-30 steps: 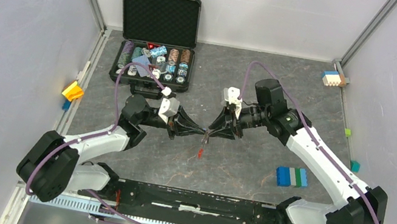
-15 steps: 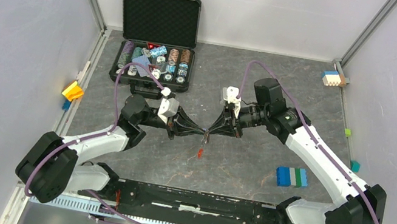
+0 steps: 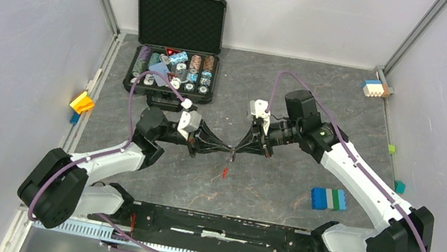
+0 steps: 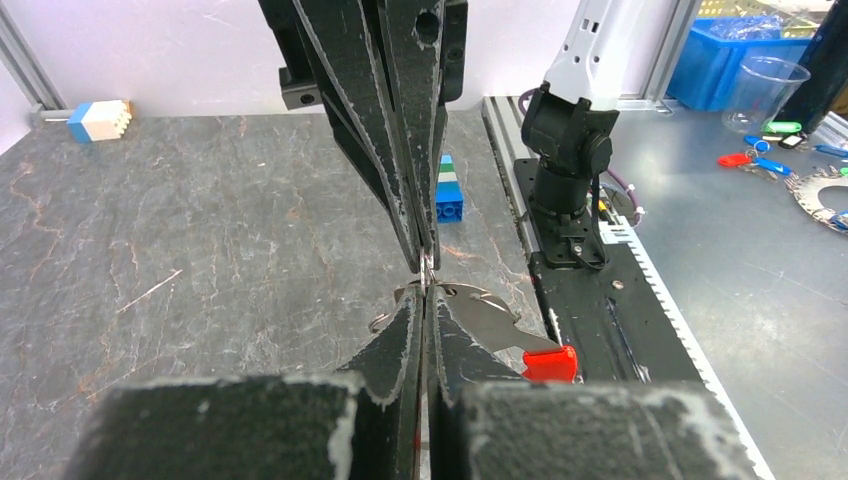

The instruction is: Put the keys on the keyring

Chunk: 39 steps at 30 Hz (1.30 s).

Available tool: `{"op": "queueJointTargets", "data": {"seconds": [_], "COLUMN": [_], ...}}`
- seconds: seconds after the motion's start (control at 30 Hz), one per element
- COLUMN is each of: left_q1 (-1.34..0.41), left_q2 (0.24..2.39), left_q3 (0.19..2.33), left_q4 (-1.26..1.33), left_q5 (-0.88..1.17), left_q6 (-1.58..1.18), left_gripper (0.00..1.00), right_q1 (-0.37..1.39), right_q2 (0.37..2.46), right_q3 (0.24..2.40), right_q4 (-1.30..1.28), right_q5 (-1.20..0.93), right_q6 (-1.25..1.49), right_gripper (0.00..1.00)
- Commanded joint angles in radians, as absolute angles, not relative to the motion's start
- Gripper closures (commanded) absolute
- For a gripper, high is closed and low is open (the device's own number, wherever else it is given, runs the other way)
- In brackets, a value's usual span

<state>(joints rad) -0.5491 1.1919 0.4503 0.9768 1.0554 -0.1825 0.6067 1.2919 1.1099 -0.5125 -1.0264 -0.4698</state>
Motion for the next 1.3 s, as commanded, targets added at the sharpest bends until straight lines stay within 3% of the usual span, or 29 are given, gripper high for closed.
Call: {"op": "queueJointTargets", "data": {"seconds": [0.0,1.27], "left_q1": [-0.548,-0.551], "left_q2": [1.171,1.187], "left_q3": [0.451,0.446], "left_q4": [1.074,1.109], "left_q5": [1.055,1.061], "left_q6": [-0.193,-0.21], "left_gripper": [0.98,0.98], "right_q1": [0.604,0.652], "right_q2": [1.273,1.321], "right_q3": [1.091,1.099], "right_q4": [-0.495,-0.453], "right_q5": [-1.012,-0.966], "right_q6": [-0.479,-0.426], "right_gripper": [1.0,0.99]}}
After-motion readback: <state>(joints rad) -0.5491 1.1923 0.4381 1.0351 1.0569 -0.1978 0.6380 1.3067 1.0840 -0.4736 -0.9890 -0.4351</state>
